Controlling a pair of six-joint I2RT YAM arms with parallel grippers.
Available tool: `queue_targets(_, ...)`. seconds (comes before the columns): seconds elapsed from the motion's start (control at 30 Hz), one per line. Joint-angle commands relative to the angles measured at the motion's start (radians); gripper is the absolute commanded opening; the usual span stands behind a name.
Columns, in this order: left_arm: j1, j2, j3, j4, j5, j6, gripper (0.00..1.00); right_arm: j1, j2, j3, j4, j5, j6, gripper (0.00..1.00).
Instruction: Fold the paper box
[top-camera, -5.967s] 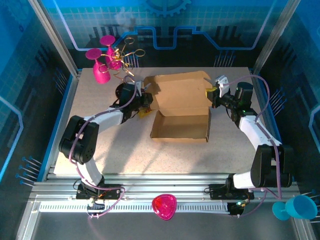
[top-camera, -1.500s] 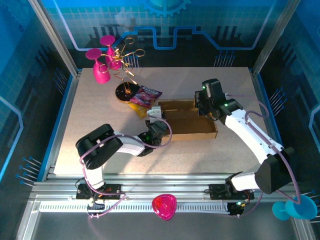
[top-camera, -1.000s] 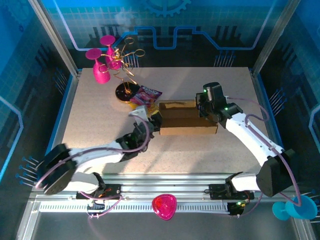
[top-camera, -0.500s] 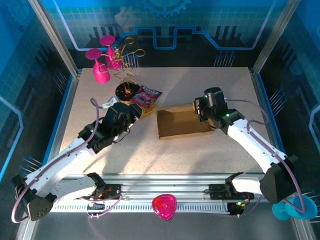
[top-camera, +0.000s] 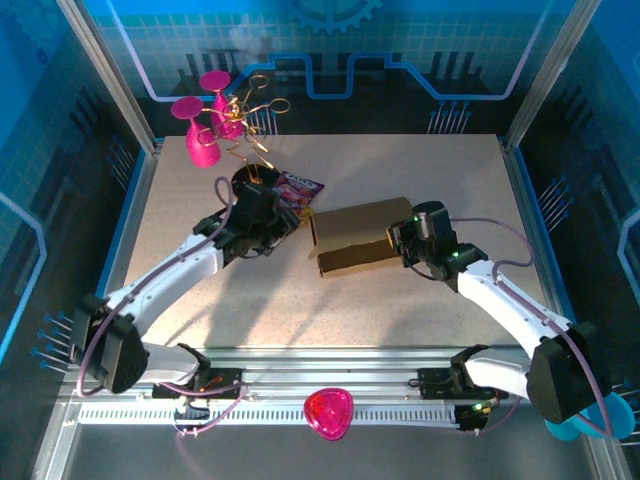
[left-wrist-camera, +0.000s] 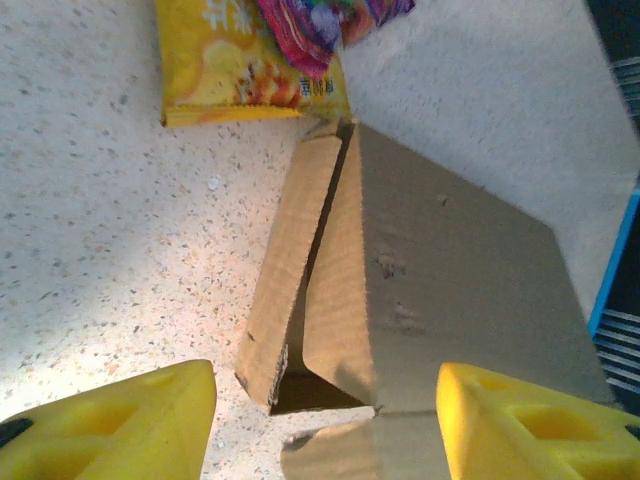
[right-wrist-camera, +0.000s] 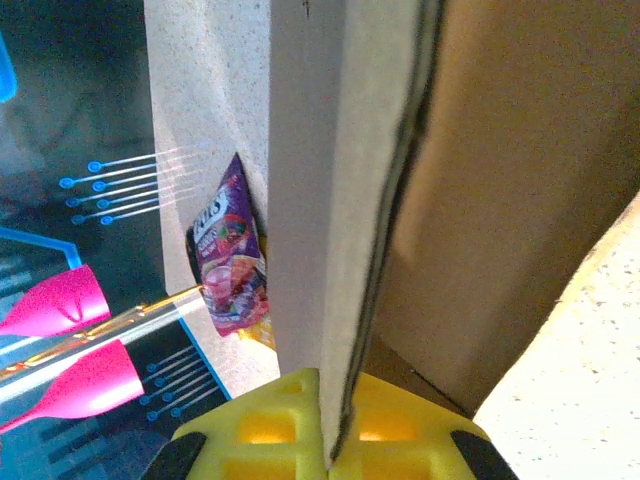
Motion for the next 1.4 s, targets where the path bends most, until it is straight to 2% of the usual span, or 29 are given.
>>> queue_targets(0.0, 0.005, 0.098, 0.037, 0.063, 0.129, 0.063, 0.61, -0.014, -0.001, -0.054, 0.012, -0.025, -0.062, 0.00)
queue_targets(0.07, 0.003, 0.149, 0.029, 0.121, 0.169, 0.084, 0.61, -0.024, 0.001, -0.088, 0.038, -0.037, -0.067, 0.00)
queue_targets(0.33, 0.004, 0.283, -0.017, 0.229, 0.210, 0.118, 0.57, -0.056, 0.021, -0.123, 0.040, -0.070, -0.124, 0.00)
queue_targets(0.47, 0.002, 0.298, -0.064, 0.317, 0.224, 0.107, 0.55, -0.078, 0.017, -0.158, 0.062, -0.090, -0.132, 0.00)
queue_targets(0.83, -0.018, 0.322, -0.119, 0.402, 0.229, 0.089, 0.42, -0.111, 0.040, -0.132, 0.031, -0.141, -0.185, 0.00)
queue_targets(1.1, -0.029, 0.319, -0.125, 0.374, 0.188, 0.080, 0.29, -0.113, 0.038, -0.142, 0.027, -0.144, -0.197, 0.00)
queue_targets(1.27, -0.032, 0.344, -0.120, 0.409, 0.218, 0.076, 0.33, -0.114, 0.042, -0.141, 0.020, -0.153, -0.213, 0.00)
queue_targets(1.37, -0.043, 0.344, -0.122, 0.428, 0.207, 0.070, 0.33, -0.117, 0.045, -0.146, 0.017, -0.158, -0.221, 0.00)
